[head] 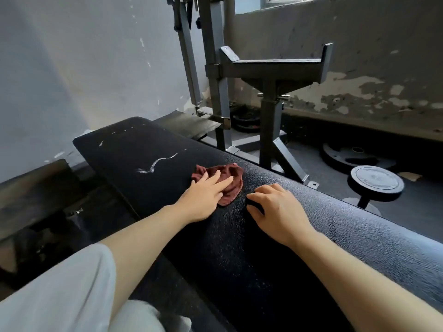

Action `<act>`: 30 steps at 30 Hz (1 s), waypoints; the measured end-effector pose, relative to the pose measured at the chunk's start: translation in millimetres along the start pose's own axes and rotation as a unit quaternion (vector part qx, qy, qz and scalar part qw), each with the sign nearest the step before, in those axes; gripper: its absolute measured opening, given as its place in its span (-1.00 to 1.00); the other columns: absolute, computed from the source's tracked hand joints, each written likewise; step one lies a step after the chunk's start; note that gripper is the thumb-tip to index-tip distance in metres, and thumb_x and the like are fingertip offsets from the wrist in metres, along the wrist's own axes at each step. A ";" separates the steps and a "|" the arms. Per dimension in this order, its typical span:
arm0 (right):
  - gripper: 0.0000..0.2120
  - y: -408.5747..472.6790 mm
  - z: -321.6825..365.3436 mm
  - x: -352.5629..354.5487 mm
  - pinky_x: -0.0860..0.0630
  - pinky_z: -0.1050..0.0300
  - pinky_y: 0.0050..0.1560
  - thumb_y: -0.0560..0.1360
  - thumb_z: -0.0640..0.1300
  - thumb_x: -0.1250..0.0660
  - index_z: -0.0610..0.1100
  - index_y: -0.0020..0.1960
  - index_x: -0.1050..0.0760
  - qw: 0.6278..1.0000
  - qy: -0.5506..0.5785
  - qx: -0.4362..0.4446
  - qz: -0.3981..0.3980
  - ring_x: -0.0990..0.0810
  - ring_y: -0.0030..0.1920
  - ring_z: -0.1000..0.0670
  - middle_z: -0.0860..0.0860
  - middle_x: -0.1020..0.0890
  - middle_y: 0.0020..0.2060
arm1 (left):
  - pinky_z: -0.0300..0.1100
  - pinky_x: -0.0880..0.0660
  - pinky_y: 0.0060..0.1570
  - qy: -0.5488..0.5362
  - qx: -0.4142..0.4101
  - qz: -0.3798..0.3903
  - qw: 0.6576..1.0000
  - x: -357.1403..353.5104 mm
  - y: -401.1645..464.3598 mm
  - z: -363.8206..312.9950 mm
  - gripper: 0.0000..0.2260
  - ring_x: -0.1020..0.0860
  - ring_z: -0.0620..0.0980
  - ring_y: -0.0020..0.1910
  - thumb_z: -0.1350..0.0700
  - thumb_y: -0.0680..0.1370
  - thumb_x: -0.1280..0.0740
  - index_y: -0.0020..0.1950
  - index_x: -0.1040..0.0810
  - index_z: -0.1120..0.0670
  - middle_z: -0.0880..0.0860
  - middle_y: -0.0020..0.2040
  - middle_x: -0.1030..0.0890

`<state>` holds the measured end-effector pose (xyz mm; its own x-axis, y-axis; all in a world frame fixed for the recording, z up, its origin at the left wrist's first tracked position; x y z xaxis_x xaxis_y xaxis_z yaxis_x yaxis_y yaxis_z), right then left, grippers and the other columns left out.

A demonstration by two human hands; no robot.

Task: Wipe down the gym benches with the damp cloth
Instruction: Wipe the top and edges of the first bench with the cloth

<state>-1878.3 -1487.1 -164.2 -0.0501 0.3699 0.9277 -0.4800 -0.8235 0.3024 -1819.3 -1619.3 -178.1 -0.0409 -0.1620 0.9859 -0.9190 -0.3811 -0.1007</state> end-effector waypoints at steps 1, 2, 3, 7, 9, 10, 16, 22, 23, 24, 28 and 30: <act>-0.72 -1.0 -0.7 -0.3 -0.48 0.00 0.04 0.51 0.05 -0.23 -0.04 0.07 -0.63 1.000 0.001 -0.005 -0.016 -0.53 0.05 -0.11 0.03 -0.63 -0.03 | 0.14 0.07 0.49 -0.003 -0.002 -0.005 1.000 -0.7 5.3 -4.0 -0.54 0.10 0.13 0.56 0.11 0.70 0.00 0.57 0.00 -0.16 0.00 0.60 0.06; -0.69 -2.2 -0.7 -1.0 -0.48 0.02 0.01 0.49 0.05 -0.19 -0.04 0.03 -0.64 1.000 -0.003 -0.009 -0.028 -0.54 0.02 -0.10 0.04 -0.63 -0.06 | 0.14 0.08 0.49 -0.013 -0.012 -0.007 1.000 -2.7 7.3 -9.1 -0.54 0.10 0.11 0.57 0.11 0.69 -0.01 0.56 -0.02 -0.17 -0.01 0.60 0.05; -0.66 -2.9 -0.2 -2.7 -0.49 0.03 -0.01 0.47 0.06 -0.14 -0.04 0.00 -0.64 0.999 -0.007 -0.009 -0.034 -0.55 -0.01 -0.09 0.05 -0.63 -0.09 | 0.12 0.10 0.50 -0.030 -0.031 -0.007 0.999 -6.2 6.7 -14.4 -0.55 0.11 0.08 0.57 0.11 0.69 -0.03 0.56 -0.04 -0.19 -0.04 0.60 0.04; -0.59 -1.9 1.1 -2.0 -0.50 0.05 0.00 0.45 0.10 -0.05 -0.03 -0.03 -0.62 0.999 0.002 -0.001 -0.047 -0.55 -0.03 -0.05 0.08 -0.62 -0.11 | 0.04 0.15 0.52 -0.085 -0.093 -0.013 0.992 -11.5 3.7 -22.1 -0.54 0.13 -0.04 0.56 0.12 0.68 -0.07 0.51 -0.10 -0.29 -0.15 0.58 0.01; -0.59 -1.5 0.0 -2.5 -0.48 0.07 0.03 0.45 0.12 -0.04 -0.03 -0.06 -0.60 0.999 0.004 0.000 -0.049 -0.54 -0.01 -0.04 0.08 -0.61 -0.10 | 0.05 0.14 0.52 -0.068 -0.081 -0.004 0.994 -10.1 17.3 -18.2 -0.54 0.12 -0.02 0.56 0.11 0.69 -0.05 0.52 -0.07 -0.27 -0.13 0.58 0.01; -0.60 -1.8 -0.8 -2.4 -0.48 0.07 0.03 0.45 0.13 -0.04 -0.04 -0.08 -0.58 0.999 0.005 -0.002 -0.052 -0.53 -0.01 -0.04 0.07 -0.61 -0.10 | 0.07 0.13 0.51 -0.054 -0.070 -0.002 0.996 -8.9 26.4 -17.9 -0.55 0.12 0.01 0.57 0.10 0.69 -0.03 0.53 -0.05 -0.26 -0.11 0.59 0.02; -0.73 -4.5 -16.7 5.5 -0.51 0.01 0.00 0.51 0.03 -0.13 -0.06 -0.23 -0.49 0.989 -0.011 -0.071 -0.130 -0.54 -0.13 -0.09 0.00 -0.58 -0.24 | 0.13 0.13 0.50 -0.035 -0.061 -0.031 0.997 -12.6 50.0 -39.4 -0.54 0.10 0.06 0.57 0.12 0.69 -0.03 0.53 -0.07 -0.25 -0.08 0.59 0.01; -0.74 -2.3 -15.9 -1.5 -0.53 0.01 -0.03 0.47 0.01 -0.10 -0.08 -0.21 -0.50 0.990 -0.020 -0.063 -0.122 -0.51 -0.12 -0.10 -0.02 -0.56 -0.22 | 0.10 0.12 0.51 -0.033 -0.076 -0.030 0.996 -12.8 58.0 -38.8 -0.55 0.10 0.01 0.57 0.07 0.69 -0.02 0.52 -0.03 -0.31 -0.13 0.59 0.00; -0.72 -2.8 -15.7 -1.5 -0.53 0.01 -0.03 0.47 0.02 -0.08 -0.09 -0.21 -0.50 0.990 -0.022 -0.062 -0.122 -0.51 -0.11 -0.11 -0.02 -0.56 -0.22 | 0.11 0.10 0.51 -0.021 -0.069 -0.029 0.997 -11.6 61.9 -38.1 -0.55 0.09 0.02 0.57 0.06 0.69 0.00 0.52 -0.01 -0.30 -0.12 0.59 0.01; -0.71 -3.2 -16.0 -1.4 -0.53 0.01 -0.03 0.46 0.03 -0.07 -0.09 -0.21 -0.50 0.990 -0.022 -0.062 -0.122 -0.51 -0.11 -0.11 -0.02 -0.56 -0.22 | 0.12 0.10 0.51 -0.013 -0.059 -0.028 0.998 -10.1 65.4 -37.4 -0.55 0.09 0.04 0.57 0.06 0.69 0.01 0.53 0.00 -0.30 -0.11 0.59 0.02; -0.72 -2.7 -17.6 -4.5 -0.52 -0.01 0.01 0.48 0.02 -0.08 -0.09 -0.19 -0.50 0.992 -0.013 -0.059 -0.114 -0.50 -0.08 -0.12 -0.02 -0.57 -0.20 | 0.12 0.12 0.49 -0.010 -0.027 -0.024 0.999 -5.0 74.4 -32.1 -0.56 0.10 0.07 0.57 0.05 0.70 0.04 0.54 0.01 -0.25 -0.08 0.59 0.04; -0.74 -2.2 -19.1 -6.2 -0.51 -0.01 0.03 0.48 0.01 -0.12 -0.09 -0.17 -0.51 0.992 -0.008 -0.060 -0.110 -0.50 -0.06 -0.11 -0.02 -0.57 -0.17 | 0.13 0.12 0.49 -0.013 -0.018 -0.020 1.000 -2.8 77.8 -27.5 -0.56 0.09 0.07 0.57 0.05 0.70 0.04 0.55 0.02 -0.24 -0.07 0.59 0.04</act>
<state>-1893.7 -1479.3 -174.8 0.0811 0.5281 0.8453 -0.5785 -0.6657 0.4714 -1901.5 -1623.4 -184.9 0.0056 -0.1703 0.9854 -0.9333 -0.3547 -0.0560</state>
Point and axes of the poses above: each hand's wrist, its own y-axis towards the middle knuckle, its own x-axis out of the back of the hand, z = x × y, the point moved 9 cm from there along y, towards the middle knuckle
